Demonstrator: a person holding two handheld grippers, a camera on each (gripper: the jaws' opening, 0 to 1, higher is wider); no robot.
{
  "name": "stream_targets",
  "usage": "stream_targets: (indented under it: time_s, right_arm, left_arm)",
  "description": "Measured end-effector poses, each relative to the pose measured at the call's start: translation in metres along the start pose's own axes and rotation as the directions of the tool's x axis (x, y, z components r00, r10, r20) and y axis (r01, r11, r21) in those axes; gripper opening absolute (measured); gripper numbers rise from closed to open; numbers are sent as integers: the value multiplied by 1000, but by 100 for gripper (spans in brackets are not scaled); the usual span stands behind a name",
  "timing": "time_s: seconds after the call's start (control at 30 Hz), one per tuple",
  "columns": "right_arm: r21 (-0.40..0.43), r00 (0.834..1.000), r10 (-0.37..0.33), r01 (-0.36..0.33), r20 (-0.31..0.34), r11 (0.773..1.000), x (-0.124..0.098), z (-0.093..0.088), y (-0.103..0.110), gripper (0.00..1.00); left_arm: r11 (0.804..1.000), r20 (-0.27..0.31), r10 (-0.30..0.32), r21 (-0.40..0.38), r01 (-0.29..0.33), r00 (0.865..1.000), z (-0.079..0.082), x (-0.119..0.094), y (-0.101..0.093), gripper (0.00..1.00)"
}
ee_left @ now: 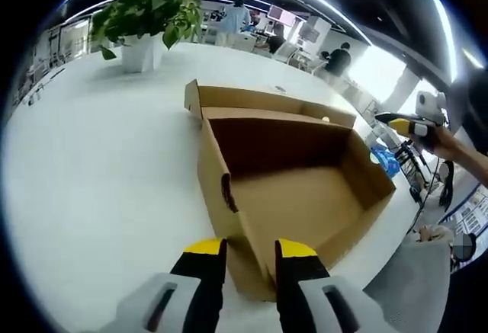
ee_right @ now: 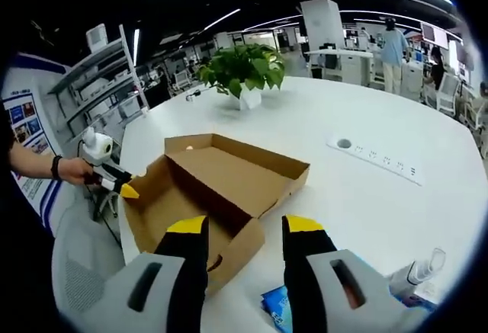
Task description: Operate the shoe box by opening the lid, removing the specified soft item, and placing it in the target area until the item is outside and the box remains undamaged.
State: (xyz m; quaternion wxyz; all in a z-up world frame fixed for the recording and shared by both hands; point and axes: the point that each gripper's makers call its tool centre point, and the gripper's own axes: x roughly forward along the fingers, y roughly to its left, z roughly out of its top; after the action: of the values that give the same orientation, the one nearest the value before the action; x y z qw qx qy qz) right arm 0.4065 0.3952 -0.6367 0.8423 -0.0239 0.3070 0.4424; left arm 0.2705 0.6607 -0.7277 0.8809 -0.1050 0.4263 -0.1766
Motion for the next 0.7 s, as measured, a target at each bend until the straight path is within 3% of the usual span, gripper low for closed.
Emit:
stream_targets:
  time_s: [0.7]
  right_arm:
    - [78, 998, -62, 63, -15, 995, 29, -1, -27, 35]
  left_arm:
    - [999, -13, -40, 27, 41, 999, -9, 3, -11, 25]
